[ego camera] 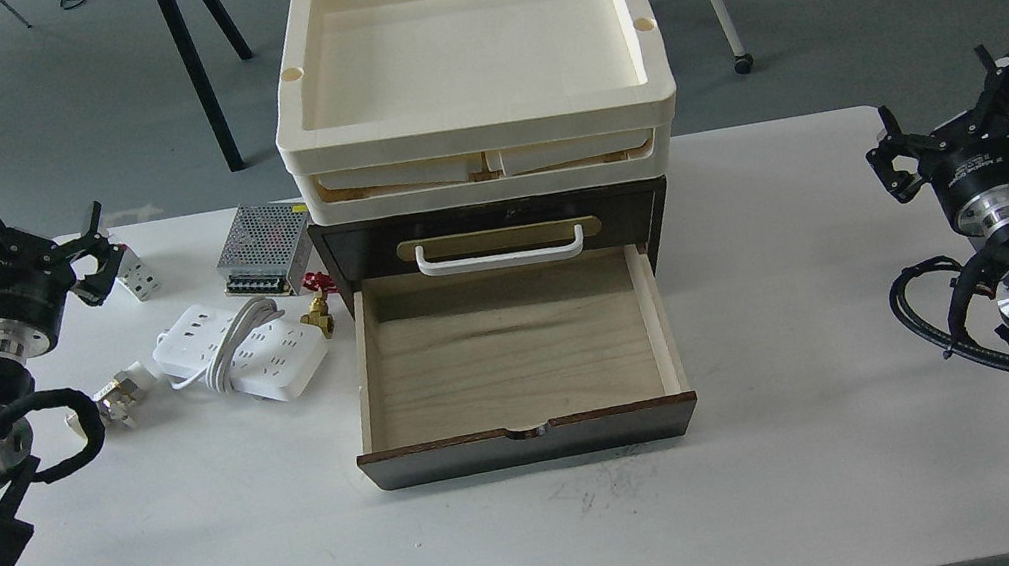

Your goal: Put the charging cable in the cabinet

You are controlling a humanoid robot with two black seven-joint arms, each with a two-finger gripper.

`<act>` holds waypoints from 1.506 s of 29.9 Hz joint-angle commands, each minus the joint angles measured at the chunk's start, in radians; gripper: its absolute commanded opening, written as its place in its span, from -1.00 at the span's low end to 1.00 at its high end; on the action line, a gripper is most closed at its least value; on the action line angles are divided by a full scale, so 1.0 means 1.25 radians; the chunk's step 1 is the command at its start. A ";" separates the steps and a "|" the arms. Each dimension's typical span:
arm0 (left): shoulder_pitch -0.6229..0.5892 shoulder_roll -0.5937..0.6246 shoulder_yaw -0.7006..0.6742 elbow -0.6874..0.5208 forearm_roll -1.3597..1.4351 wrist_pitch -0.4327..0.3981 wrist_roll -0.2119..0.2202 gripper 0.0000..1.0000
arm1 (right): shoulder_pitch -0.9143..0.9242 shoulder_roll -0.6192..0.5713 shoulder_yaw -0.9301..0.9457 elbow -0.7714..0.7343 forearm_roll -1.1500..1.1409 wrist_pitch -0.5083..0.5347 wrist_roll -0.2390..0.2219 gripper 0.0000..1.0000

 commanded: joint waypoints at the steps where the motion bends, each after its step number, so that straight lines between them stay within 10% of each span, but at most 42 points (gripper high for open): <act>1: -0.001 0.001 0.000 0.000 0.000 0.000 -0.001 0.99 | 0.000 0.000 0.000 0.000 0.000 0.000 0.000 0.99; 9: -0.003 0.018 0.000 -0.019 -0.001 0.000 0.011 0.99 | 0.000 0.000 0.000 0.000 0.000 0.000 0.000 0.99; 24: -0.023 0.350 -0.003 -0.362 0.369 0.000 0.015 0.85 | 0.000 0.000 0.000 0.000 0.000 0.000 0.000 0.99; 30: -0.022 0.363 -0.002 -0.451 0.791 0.093 -0.043 0.81 | 0.000 0.000 0.000 0.000 0.000 0.000 0.000 0.99; 45: -0.006 0.285 0.249 -0.475 1.656 0.458 -0.041 0.81 | 0.000 0.000 0.000 0.000 0.000 0.000 0.000 0.99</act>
